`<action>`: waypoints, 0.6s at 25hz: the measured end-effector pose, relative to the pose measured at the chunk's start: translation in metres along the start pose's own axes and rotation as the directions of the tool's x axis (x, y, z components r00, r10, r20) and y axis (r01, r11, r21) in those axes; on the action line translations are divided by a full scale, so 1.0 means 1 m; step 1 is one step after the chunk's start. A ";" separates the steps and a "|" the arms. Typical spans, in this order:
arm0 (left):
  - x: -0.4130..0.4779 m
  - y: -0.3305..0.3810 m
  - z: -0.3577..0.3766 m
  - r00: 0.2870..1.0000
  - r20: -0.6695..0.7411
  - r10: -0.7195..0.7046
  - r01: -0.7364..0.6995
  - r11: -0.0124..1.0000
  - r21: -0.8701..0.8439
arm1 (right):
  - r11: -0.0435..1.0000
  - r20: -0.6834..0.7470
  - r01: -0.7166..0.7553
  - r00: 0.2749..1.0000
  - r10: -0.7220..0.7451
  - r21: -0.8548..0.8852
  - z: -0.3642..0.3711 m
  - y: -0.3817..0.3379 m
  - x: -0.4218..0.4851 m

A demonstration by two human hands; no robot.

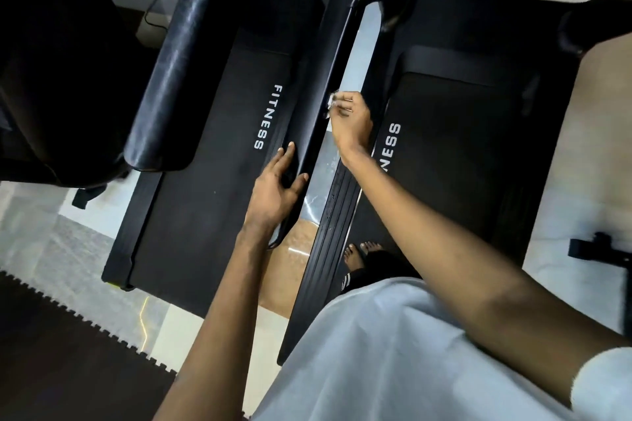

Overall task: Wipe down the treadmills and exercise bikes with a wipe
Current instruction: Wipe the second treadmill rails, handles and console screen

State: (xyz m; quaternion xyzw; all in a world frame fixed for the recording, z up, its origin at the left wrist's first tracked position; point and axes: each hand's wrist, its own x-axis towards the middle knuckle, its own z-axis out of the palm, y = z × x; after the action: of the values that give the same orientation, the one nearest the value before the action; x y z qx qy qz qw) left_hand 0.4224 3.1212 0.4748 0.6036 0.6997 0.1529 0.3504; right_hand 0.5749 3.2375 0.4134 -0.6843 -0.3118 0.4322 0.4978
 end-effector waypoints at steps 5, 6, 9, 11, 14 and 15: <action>0.000 0.005 -0.002 0.997 -0.005 -0.078 0.078 0.996 -0.032 | 0.989 -0.030 -0.150 0.988 0.149 -0.014 0.010 0.015 -0.008; 0.000 0.005 -0.003 0.997 -0.002 -0.077 0.077 0.996 -0.032 | 0.990 -0.007 -0.141 0.990 0.141 -0.003 0.008 0.020 -0.021; -0.004 0.004 -0.002 0.996 -0.014 -0.084 0.083 0.995 -0.049 | 0.982 0.060 -0.161 0.986 0.155 0.098 0.007 0.032 -0.034; -0.010 0.002 0.000 0.992 -0.044 -0.115 0.111 0.991 -0.077 | 0.954 0.039 -0.266 0.964 0.263 0.142 0.014 0.033 -0.019; -0.025 0.000 0.002 0.988 -0.069 -0.135 0.132 0.990 -0.044 | 0.870 0.035 -0.445 0.893 0.448 0.214 0.021 0.037 0.004; -0.030 -0.003 0.002 0.987 -0.069 -0.142 0.139 0.989 -0.043 | 0.845 0.054 -0.476 0.876 0.478 0.244 0.021 0.040 0.005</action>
State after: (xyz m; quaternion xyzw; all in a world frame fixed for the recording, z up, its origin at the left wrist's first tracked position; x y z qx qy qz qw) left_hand 0.4220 3.0918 0.4804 0.5401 0.7496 0.1626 0.3463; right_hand 0.5577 3.2385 0.3713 -0.6738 -0.0727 0.5751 0.4582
